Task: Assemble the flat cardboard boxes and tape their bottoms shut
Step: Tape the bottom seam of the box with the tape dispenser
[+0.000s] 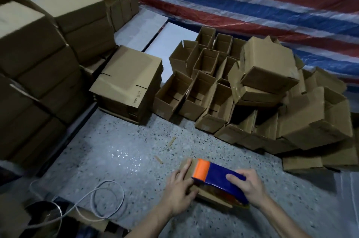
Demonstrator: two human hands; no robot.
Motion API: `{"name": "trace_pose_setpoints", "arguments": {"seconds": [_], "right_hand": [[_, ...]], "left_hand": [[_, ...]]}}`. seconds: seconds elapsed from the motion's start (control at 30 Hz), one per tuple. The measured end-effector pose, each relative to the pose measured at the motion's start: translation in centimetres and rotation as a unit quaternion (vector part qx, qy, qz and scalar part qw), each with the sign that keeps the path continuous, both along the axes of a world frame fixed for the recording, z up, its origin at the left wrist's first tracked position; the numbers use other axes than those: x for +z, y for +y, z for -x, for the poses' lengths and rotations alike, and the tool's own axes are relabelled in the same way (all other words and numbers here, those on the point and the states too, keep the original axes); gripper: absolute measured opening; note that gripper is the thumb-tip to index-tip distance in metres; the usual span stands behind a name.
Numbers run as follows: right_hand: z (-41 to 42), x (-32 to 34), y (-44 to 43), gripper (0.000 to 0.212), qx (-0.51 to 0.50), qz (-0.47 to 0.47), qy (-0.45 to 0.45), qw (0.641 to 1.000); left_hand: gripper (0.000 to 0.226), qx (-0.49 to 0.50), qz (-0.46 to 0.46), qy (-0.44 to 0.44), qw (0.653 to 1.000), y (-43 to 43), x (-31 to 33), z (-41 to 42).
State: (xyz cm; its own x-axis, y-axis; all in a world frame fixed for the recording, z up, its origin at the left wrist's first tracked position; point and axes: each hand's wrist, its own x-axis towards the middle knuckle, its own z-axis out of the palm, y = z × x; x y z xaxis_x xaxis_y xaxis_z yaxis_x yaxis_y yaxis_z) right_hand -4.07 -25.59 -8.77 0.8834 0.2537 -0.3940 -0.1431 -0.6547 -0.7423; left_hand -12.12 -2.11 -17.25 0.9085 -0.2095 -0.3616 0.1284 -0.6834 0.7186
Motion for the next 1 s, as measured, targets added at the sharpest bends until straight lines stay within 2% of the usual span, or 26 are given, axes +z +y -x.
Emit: {"name": "trace_pose_setpoints", "arguments": {"seconds": [0.03,0.1,0.17,0.23,0.33,0.5,0.57,0.67,0.73,0.83,1.0], "right_hand": [[-0.1,-0.1,0.1,0.043,0.009,0.006,-0.003,1.0],[-0.2,0.0,0.5,0.046,0.028,0.009,-0.001,1.0],[-0.3,0.0,0.9,0.047,0.032,0.012,0.002,0.999],[-0.4,0.0,0.9,0.051,0.036,0.016,0.008,0.999],[-0.3,0.0,0.9,0.045,0.036,0.023,0.014,0.999],[-0.4,0.7,1.4,0.052,0.036,0.016,0.018,0.999],[-0.3,0.7,1.5,0.051,0.036,0.018,0.012,0.999],[-0.3,0.7,1.6,0.051,0.047,0.031,0.006,0.998],[-0.5,0.9,1.7,0.053,0.062,0.039,0.009,0.997],[-1.0,1.3,1.9,0.053,0.075,0.04,0.033,0.996],[-1.2,1.8,2.6,0.046,0.094,0.069,0.05,0.992]], "left_hand": [[0.022,0.051,0.092,0.039,0.994,0.2,0.7,-0.4],[0.031,0.159,0.268,0.132,0.941,0.8,2.4,-1.1],[0.045,0.241,0.363,0.203,0.877,1.4,3.1,-1.8],[0.052,0.271,0.407,0.251,0.836,1.8,3.4,-2.1],[0.042,0.27,0.42,0.248,0.83,1.9,2.9,-2.0],[0.039,0.257,0.438,0.232,0.829,2.0,1.3,-2.2],[0.032,0.262,0.424,0.204,0.843,2.0,1.0,-1.9],[0.035,0.258,0.351,0.133,0.89,1.8,1.2,-1.7],[0.035,0.276,0.326,0.109,0.897,1.4,1.4,-1.9],[0.031,0.305,0.314,0.09,0.895,1.0,1.5,-1.5],[0.03,0.383,0.332,0.121,0.854,1.6,0.4,-1.8]]}}
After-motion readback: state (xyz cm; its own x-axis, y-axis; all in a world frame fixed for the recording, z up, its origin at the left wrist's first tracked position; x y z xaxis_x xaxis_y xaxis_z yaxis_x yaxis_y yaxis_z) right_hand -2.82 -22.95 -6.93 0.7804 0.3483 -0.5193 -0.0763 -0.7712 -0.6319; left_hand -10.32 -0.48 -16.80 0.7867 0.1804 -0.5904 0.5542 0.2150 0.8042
